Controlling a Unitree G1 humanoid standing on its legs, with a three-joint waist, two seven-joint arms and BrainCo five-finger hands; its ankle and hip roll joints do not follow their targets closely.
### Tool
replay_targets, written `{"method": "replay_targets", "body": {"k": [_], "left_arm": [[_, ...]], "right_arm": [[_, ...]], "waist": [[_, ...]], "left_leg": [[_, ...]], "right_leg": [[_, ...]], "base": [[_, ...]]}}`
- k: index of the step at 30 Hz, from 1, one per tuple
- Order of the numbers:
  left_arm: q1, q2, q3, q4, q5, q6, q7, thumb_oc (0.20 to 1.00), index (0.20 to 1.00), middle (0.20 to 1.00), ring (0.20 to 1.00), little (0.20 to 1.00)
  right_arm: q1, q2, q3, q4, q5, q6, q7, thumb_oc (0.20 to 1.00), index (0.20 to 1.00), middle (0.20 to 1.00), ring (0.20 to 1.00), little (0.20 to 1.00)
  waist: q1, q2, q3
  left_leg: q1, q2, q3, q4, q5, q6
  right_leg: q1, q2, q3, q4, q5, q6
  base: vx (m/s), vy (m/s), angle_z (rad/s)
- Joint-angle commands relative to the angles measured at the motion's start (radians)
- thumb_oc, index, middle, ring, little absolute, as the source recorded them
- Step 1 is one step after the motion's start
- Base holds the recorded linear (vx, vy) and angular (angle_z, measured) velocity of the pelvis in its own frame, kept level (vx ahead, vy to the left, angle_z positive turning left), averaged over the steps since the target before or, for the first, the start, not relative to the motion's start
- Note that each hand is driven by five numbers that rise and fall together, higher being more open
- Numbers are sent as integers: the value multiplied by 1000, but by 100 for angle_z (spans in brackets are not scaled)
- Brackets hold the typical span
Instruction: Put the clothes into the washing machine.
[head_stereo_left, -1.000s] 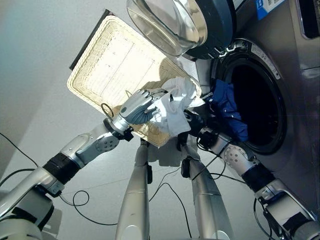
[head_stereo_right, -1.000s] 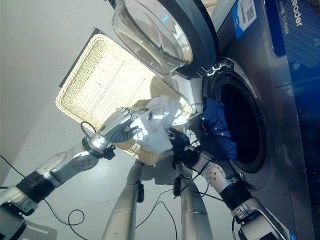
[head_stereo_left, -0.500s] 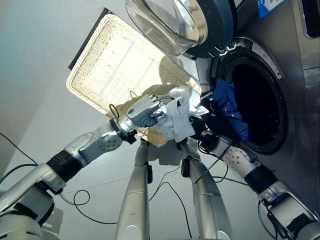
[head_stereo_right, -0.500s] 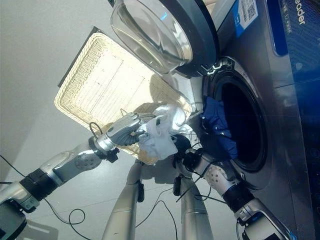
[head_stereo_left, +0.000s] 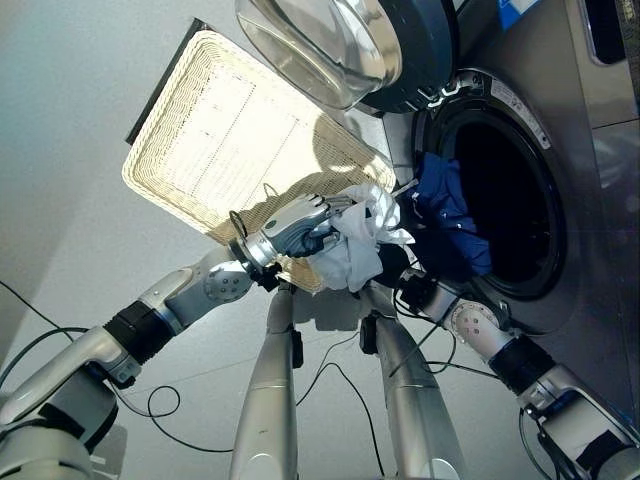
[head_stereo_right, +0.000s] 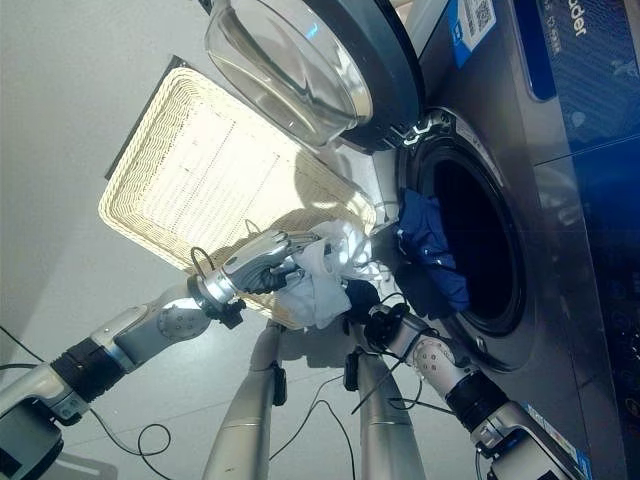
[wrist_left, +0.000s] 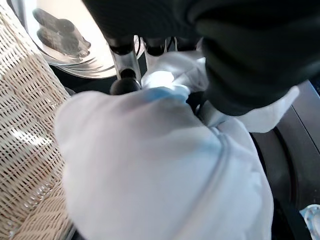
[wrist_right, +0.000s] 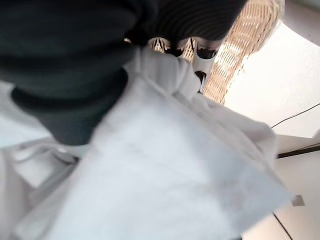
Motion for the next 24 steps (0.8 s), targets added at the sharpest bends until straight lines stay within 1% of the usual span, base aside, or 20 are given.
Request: {"method": "replay_targets", "body": {"k": [1, 2, 3, 4, 7, 8, 10, 11, 12, 13, 14, 15, 16, 17, 18, 20, 21, 22, 23, 24], "left_arm": [[-24, -114, -87, -152, -57, -92, -82, 200, 200, 200, 200, 200], [-18, -117, -87, -152, -62, -81, -92, 200, 200, 200, 200, 200], [-20, -119, -89, -151, -88, -49, -105, 413, 413, 413, 413, 413], [-9, -129, -86, -143, -110, -14, -113, 1000, 1000, 1000, 1000, 1000], [1, -132, -83, -135, -130, 28, -126, 1000, 1000, 1000, 1000, 1000], [21, -134, -76, -125, -166, 75, -149, 1000, 1000, 1000, 1000, 1000], [29, -130, -71, -117, -185, 97, -150, 1000, 1000, 1000, 1000, 1000], [41, -131, -67, -106, -210, 138, -153, 1000, 1000, 1000, 1000, 1000], [49, -130, -63, -101, -225, 151, -151, 1000, 1000, 1000, 1000, 1000], [66, -135, -52, -88, -268, 186, -140, 1000, 1000, 1000, 1000, 1000], [77, -139, -43, -76, -275, 221, -116, 1000, 1000, 1000, 1000, 1000], [91, -138, -28, -53, -279, 256, -39, 1000, 1000, 1000, 1000, 1000], [124, -147, 9, -25, -357, 305, 23, 1000, 1000, 1000, 1000, 1000], [128, -147, 14, -22, -369, 310, 30, 1000, 1000, 1000, 1000, 1000], [169, -166, 61, 9, -418, 307, 62, 1000, 1000, 1000, 1000, 1000], [198, -181, 92, 25, -436, 323, 80, 1000, 1000, 1000, 1000, 1000], [218, -190, 113, 37, -466, 333, 108, 1000, 1000, 1000, 1000, 1000], [246, -203, 150, 48, -490, 326, 161, 1000, 1000, 1000, 1000, 1000], [260, -212, 172, 53, -509, 306, 174, 1000, 1000, 1000, 1000, 1000], [290, -232, 221, 58, -551, 265, 195, 1000, 1000, 1000, 1000, 1000]], "right_arm": [[-51, 87, 52, -103, 56, -24, 23, 200, 200, 200, 200, 200], [-46, 88, 50, -101, 63, -29, 23, 200, 200, 200, 200, 200], [-48, 93, 46, -94, 76, -46, 21, 200, 200, 200, 200, 200], [-40, 99, 43, -87, 89, -70, 19, 200, 200, 200, 200, 200], [-36, 107, 35, -77, 103, -94, 18, 200, 200, 200, 200, 200], [-28, 111, 24, -68, 133, -127, 22, 200, 200, 200, 200, 200], [-24, 112, 15, -59, 146, -143, 25, 200, 200, 200, 200, 200], [-18, 114, 6, -50, 160, -166, 27, 200, 200, 200, 200, 200], [-17, 114, 1, -48, 169, -173, 25, 200, 200, 200, 200, 200], [-15, 114, -8, -38, 180, -185, 28, 200, 200, 200, 200, 200], [-14, 115, -13, -29, 174, -197, 42, 200, 200, 200, 200, 200], [-15, 114, -23, -19, 169, -207, 58, 200, 200, 200, 200, 200], [-11, 111, -35, -3, 165, -226, 68, 200, 200, 200, 200, 200], [-10, 110, -37, 0, 164, -230, 69, 200, 200, 200, 200, 200], [-6, 105, -53, 20, 167, -247, 74, 200, 200, 200, 200, 200], [-2, 103, -67, 42, 169, -257, 77, 200, 200, 200, 200, 200], [1, 103, -81, 58, 174, -261, 76, 200, 200, 200, 200, 200], [4, 106, -100, 75, 172, -265, 58, 200, 200, 200, 200, 200], [2, 107, -110, 85, 166, -267, 44, 200, 200, 200, 200, 200], [2, 108, -133, 110, 164, -273, 29, 200, 200, 200, 200, 200]], "waist": [[-28, -28, -14], [-27, -27, -14], [-28, -26, -14], [-27, -24, -14], [-26, -21, -14], [-24, -16, -14], [-23, -12, -14], [-22, -8, -14], [-22, -6, -14], [-20, -1, -14], [-19, 3, -14], [-19, 9, -14], [-15, 17, -14], [-14, 18, -14], [-9, 25, -14], [-5, 30, -14], [-2, 35, -14], [3, 40, -14], [6, 43, -14], [12, 48, -14]], "left_leg": [[-8, -96, 21, -5, -16, 41], [1, -95, 22, -8, -19, 41], [-7, -97, 22, -6, -15, 41], [2, -97, 23, -9, -19, 42], [1, -98, 22, -9, -18, 42], [-1, -102, 21, -4, -19, 43], [-2, -104, 21, -2, -19, 44], [-3, -106, 21, 0, -19, 44], [-4, -107, 20, 0, -19, 44], [-5, -107, 21, 1, -19, 44], [-4, -108, 21, 1, -19, 44], [-4, -108, 23, 1, -18, 44], [-5, -109, 22, 3, -18, 44], [-6, -109, 22, 3, -17, 44], [-4, -109, 23, -1, -15, 43], [-3, -110, 22, -3, -15, 42], [-2, -110, 19, -4, -15, 42], [1, -113, 16, -5, -14, 42], [2, -114, 16, -6, -15, 43], [4, -114, 15, -4, -16, 43]], "right_leg": [[70, -12, -4, -247, 237, 145], [78, -11, -4, -249, 234, 146], [72, -13, -4, -249, 239, 146], [80, -13, -4, -251, 235, 147], [79, -13, -3, -250, 235, 146], [78, -15, -3, -251, 237, 147], [77, -17, -4, -250, 237, 148], [77, -18, -3, -250, 238, 149], [77, -19, -3, -249, 237, 149], [76, -21, -3, -248, 237, 150], [77, -22, -4, -248, 236, 150], [76, -23, -4, -247, 235, 150], [76, -26, -6, -244, 232, 151], [76, -26, -6, -244, 232, 151], [80, -30, -11, -245, 230, 153], [81, -33, -16, -245, 228, 154], [83, -34, -19, -245, 226, 154], [86, -36, -24, -244, 225, 155], [87, -38, -25, -244, 224, 155], [88, -40, -29, -241, 220, 154]], "base": [[0, 0, 0], [0, 0, 0], [0, 0, 0], [0, 0, 0], [0, 0, 0], [0, 0, 0], [0, 0, 0], [0, 0, 0], [5, 17, -3], [0, 0, 0], [0, 0, 0], [0, 0, 0], [4, 9, -3], [4, -3, -4], [0, 0, 0], [0, 0, 0], [0, 0, 0], [0, 0, 0], [0, 0, 0], [0, 0, 0]]}}
